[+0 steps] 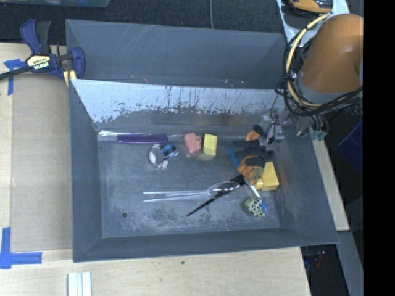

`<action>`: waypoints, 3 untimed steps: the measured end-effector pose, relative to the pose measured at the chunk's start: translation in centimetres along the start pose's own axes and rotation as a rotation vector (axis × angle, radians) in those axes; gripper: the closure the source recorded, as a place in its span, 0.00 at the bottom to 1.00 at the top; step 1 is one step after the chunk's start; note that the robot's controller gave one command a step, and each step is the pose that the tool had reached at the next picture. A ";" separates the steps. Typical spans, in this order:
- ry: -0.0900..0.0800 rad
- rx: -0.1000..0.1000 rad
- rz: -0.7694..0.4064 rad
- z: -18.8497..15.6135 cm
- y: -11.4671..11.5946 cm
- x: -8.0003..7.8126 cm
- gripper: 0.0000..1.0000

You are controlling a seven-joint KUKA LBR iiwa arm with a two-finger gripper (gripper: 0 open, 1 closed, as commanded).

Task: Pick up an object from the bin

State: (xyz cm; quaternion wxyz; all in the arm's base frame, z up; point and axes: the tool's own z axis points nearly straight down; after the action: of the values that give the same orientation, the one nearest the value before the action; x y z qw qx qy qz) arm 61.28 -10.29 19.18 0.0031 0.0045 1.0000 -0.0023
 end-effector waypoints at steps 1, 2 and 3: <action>0.001 -0.004 -0.007 0.0 0.6 0.0 0.00; 0.002 -0.003 -0.398 5.4 2.5 7.2 0.00; -0.007 -0.001 -0.356 4.8 2.2 7.4 0.00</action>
Offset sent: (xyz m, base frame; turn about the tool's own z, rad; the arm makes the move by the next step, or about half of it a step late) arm -0.0722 0.0256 -0.0552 -0.4095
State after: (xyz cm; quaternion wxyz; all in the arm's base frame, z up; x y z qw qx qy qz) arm 53.93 -8.07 14.37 0.0063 -0.1726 0.9850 -0.0021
